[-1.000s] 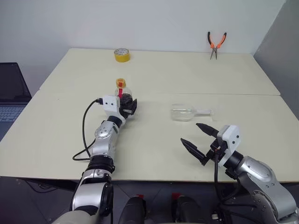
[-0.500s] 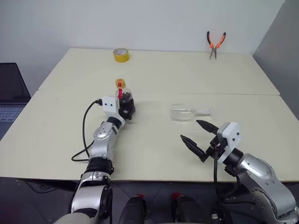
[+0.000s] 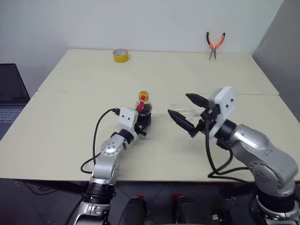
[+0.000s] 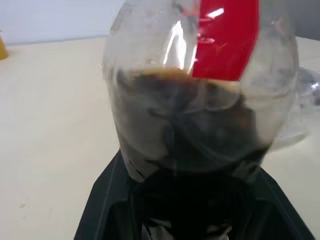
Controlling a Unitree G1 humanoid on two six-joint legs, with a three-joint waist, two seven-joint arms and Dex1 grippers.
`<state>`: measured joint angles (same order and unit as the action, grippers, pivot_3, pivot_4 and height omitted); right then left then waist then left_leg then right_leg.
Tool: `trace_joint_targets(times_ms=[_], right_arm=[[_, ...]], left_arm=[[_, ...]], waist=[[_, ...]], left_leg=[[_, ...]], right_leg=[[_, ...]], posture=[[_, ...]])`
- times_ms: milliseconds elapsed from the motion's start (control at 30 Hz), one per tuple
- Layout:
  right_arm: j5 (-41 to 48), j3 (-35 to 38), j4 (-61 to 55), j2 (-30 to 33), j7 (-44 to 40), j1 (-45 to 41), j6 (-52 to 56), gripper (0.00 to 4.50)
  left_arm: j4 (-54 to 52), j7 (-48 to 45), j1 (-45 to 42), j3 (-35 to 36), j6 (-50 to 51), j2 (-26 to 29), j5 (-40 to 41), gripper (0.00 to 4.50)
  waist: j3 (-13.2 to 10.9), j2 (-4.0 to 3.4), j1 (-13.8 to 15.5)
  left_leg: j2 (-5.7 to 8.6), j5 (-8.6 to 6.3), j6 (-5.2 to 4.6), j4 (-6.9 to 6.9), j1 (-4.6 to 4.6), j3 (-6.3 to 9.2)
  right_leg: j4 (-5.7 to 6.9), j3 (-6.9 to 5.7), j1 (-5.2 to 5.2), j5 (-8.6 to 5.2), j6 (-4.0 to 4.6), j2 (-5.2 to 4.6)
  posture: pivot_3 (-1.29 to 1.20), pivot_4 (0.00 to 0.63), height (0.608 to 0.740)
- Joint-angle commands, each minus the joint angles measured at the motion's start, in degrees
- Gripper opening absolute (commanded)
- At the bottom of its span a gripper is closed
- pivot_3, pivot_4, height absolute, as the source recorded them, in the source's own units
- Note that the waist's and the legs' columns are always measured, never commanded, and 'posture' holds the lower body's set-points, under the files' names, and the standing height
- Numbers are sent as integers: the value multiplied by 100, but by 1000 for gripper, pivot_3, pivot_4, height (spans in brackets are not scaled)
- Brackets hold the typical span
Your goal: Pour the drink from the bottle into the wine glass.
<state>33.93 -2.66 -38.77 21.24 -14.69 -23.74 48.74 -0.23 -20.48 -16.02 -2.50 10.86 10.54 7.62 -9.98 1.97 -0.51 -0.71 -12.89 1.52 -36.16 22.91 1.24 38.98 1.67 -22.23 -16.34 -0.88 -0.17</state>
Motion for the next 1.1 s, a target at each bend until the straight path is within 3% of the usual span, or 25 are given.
trace_joint_targets(times_ms=[33, 200, 533, 1100], right_arm=[[-241, -204, 167, -181, 188, -231, -31, 4500], [-893, -955, 722, -729, 197, 18, -776, 4500], [-1340, -1215, 1652, -1766, 233, -562, -1369, 4500], [-1677, -1185, 2434, -2149, 70, -1055, -1332, 4500]], left_arm=[[-358, 89, 16, 21, -38, -3, -30, 1435], [-379, 318, 191, 70, -339, 32, -246, 1321], [-371, 253, 321, -30, -520, 69, -359, 1173], [-366, 255, 316, -62, -512, 47, -392, 1038]], waist=[[0, 0, 0], [0, 0, -6], [-1, -1, -99], [-1, -1, -104]], left_leg=[[0, 0, 0, 1, 2, 0], [1, -2, 0, 7, 7, -5], [-1, -1, 0, 4, 3, -4], [0, -1, 0, 6, 6, 2]], right_leg=[[-2, 0, -2, 0, 0, 0], [-6, 4, -7, 0, 2, -1], [0, 2, -7, 2, 5, -2], [-2, -6, -7, 18, 34, -5]], posture=[[0, 150, 740], [0, 150, 740], [0, 150, 740], [0, 150, 740]])
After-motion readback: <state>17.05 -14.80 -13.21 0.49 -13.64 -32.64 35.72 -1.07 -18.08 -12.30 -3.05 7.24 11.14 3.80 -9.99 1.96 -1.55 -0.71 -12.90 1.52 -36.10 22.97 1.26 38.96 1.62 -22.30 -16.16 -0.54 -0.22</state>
